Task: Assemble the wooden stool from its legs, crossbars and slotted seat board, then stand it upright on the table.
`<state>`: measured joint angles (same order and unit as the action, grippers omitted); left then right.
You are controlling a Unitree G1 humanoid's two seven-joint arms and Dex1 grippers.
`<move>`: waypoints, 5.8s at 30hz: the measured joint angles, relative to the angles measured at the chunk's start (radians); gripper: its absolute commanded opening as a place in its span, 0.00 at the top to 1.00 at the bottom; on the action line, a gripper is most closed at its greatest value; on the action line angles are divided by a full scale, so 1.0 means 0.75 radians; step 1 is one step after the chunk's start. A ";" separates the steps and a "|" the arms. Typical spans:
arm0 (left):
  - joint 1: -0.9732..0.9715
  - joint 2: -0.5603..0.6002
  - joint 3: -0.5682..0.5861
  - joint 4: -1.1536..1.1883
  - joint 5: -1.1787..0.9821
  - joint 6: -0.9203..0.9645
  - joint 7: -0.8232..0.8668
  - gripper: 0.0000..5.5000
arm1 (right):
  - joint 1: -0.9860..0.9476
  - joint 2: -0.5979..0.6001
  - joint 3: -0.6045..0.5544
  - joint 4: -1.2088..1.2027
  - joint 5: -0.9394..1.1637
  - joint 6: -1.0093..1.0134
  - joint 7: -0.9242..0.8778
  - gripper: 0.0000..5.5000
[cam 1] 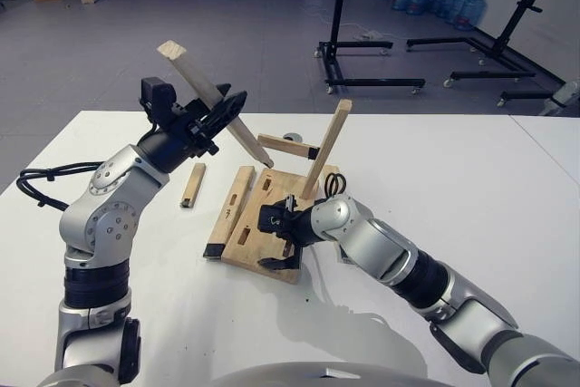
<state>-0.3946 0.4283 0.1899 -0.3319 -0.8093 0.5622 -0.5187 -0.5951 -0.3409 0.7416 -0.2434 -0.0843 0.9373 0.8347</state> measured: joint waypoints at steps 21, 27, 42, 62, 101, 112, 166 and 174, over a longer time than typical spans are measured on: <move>0.053 -0.036 -0.013 -0.025 0.018 -0.003 0.028 0.63 | -0.084 -0.537 0.141 -0.146 -0.062 -0.269 0.300 0.02; 0.063 -0.040 -0.014 -0.031 0.019 -0.002 0.040 0.63 | -0.030 -0.735 0.084 -0.150 -0.098 -0.568 0.460 0.02; 0.063 -0.022 -0.038 -0.058 -0.014 0.124 0.043 0.63 | 0.006 -0.528 -0.061 -0.054 -0.102 -0.451 0.461 0.02; 0.060 0.021 -0.026 0.038 0.066 0.038 -0.055 0.63 | -0.098 -0.474 -0.377 -0.035 0.057 -0.296 0.495 0.02; -0.501 -0.127 -0.029 1.614 0.452 -0.512 -0.892 0.63 | 0.140 -0.370 -0.517 -0.169 0.427 -0.062 0.127 0.02; -0.526 -0.156 -0.051 1.654 0.509 -0.609 -0.933 0.63 | 0.164 -0.363 -0.491 -0.205 0.456 -0.058 0.100 0.02; -0.572 -0.150 0.026 1.809 0.541 -0.695 -1.133 0.63 | 0.163 -0.320 -0.452 -0.210 0.482 -0.057 0.052 0.02; -0.572 -0.145 0.011 1.810 0.570 -0.725 -1.137 0.63 | 0.163 -0.318 -0.450 -0.210 0.483 -0.057 0.053 0.02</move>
<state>-0.8237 0.3195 0.1979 1.0252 -0.3818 0.0185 -1.3712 -0.4729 -0.5796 0.4039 -0.4009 0.2776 0.8947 0.8742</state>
